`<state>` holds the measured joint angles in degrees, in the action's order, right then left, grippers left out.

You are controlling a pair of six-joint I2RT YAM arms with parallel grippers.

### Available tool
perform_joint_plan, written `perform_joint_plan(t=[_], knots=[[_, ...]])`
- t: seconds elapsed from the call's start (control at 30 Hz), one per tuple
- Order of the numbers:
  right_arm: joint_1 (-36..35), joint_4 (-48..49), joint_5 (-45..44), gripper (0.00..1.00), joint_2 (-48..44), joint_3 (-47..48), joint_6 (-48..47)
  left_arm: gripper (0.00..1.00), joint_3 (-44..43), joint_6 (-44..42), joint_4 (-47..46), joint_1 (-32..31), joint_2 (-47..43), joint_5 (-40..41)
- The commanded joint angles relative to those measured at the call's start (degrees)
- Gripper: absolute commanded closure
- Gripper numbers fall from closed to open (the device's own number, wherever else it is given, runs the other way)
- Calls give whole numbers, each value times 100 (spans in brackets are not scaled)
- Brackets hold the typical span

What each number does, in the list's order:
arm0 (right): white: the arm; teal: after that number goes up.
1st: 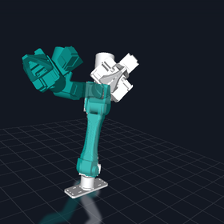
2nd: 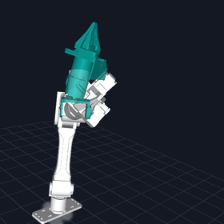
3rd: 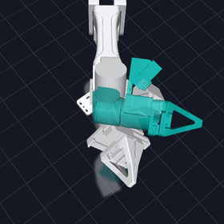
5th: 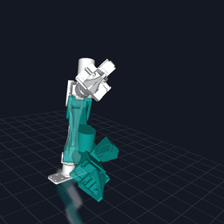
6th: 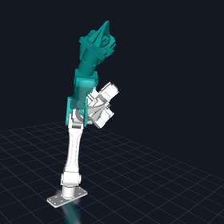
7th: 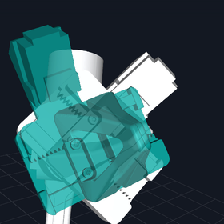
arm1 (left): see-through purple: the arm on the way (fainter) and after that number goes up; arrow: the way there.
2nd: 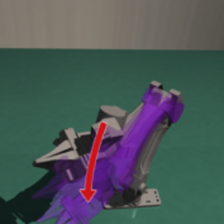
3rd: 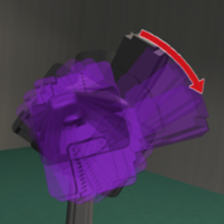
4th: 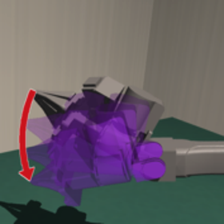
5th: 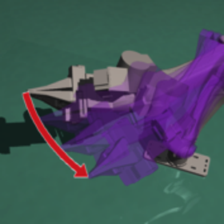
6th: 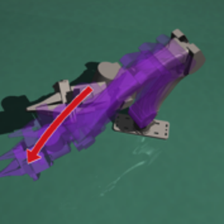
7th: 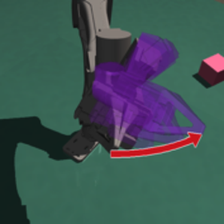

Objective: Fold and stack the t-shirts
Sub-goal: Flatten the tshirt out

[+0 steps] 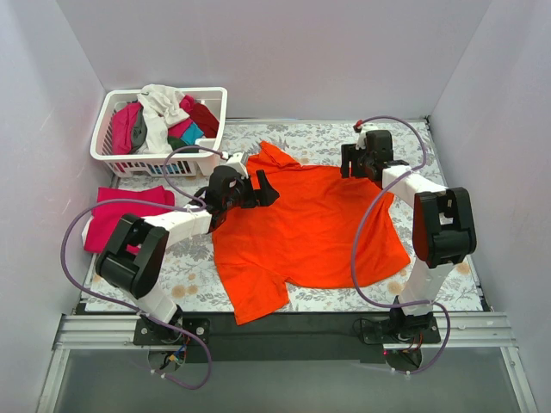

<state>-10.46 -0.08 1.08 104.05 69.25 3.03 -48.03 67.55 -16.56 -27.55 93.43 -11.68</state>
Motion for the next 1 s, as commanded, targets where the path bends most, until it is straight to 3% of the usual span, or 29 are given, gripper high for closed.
perform_joint_plan(t=[0.0, 0.43, 0.77, 0.97], knots=[[-9, -353, -468, 38, 89, 159, -57, 14, 136, -5, -251, 4, 0, 140], [-9, -844, -496, 38, 1099, 852, 66, 14, 171, -5, -322, 13, 325, 254], [-96, -1556, 41, 39, 2408, 2346, 58, 14, 127, 48, -164, 136, 439, 377], [-158, -2223, 340, 39, 3207, 3813, 58, 14, -31, 127, -278, 426, 719, 211]])
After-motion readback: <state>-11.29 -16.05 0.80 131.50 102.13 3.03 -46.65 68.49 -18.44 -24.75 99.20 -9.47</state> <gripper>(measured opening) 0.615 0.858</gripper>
